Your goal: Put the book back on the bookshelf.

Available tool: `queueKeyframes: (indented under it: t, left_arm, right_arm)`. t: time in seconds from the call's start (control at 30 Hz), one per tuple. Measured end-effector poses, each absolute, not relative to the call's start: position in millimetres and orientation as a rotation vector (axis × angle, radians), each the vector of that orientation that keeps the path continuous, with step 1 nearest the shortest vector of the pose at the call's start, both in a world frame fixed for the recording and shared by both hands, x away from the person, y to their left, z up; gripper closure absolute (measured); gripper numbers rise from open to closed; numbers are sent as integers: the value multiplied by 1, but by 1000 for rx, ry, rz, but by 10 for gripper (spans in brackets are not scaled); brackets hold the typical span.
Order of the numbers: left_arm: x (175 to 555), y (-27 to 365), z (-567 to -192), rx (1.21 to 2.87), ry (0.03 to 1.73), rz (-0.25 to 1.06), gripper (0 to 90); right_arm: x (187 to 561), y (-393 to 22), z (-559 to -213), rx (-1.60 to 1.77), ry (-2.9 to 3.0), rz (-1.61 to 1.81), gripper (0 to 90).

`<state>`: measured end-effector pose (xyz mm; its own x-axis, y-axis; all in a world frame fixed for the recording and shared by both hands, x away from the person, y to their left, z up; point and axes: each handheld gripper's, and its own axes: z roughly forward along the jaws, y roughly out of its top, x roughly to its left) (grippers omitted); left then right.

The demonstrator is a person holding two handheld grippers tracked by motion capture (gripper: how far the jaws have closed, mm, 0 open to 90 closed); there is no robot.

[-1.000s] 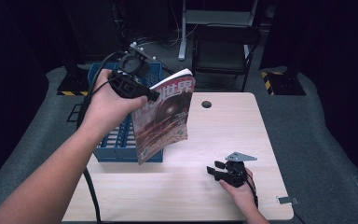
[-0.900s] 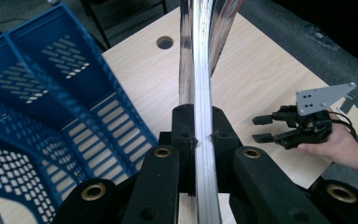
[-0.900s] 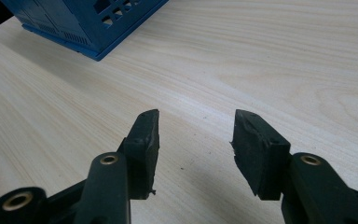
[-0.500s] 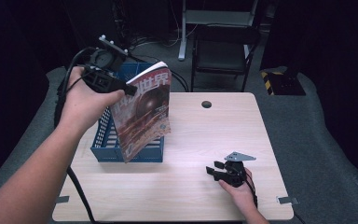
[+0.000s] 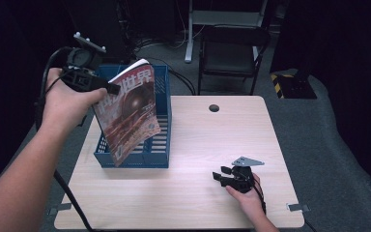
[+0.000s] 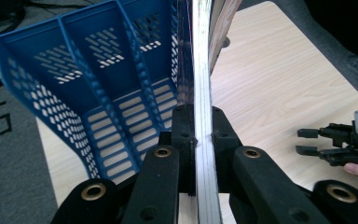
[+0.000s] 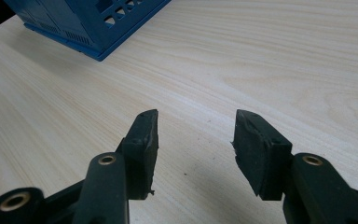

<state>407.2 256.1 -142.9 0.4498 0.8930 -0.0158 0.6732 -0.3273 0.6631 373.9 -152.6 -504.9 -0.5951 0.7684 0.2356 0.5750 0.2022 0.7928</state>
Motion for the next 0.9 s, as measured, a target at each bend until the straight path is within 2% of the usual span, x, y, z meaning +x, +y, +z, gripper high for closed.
queueKeyframes:
  t: [0.27, 0.9]
  left_arm:
    - [406, 268, -143, 2113, 1320, 481, 840]
    - [415, 285, -147, 2012, 1434, 510, 840]
  right_arm:
    - [374, -151, -505, 1275, 2269, 1337, 498]
    - [374, -152, -505, 1290, 2266, 1343, 496]
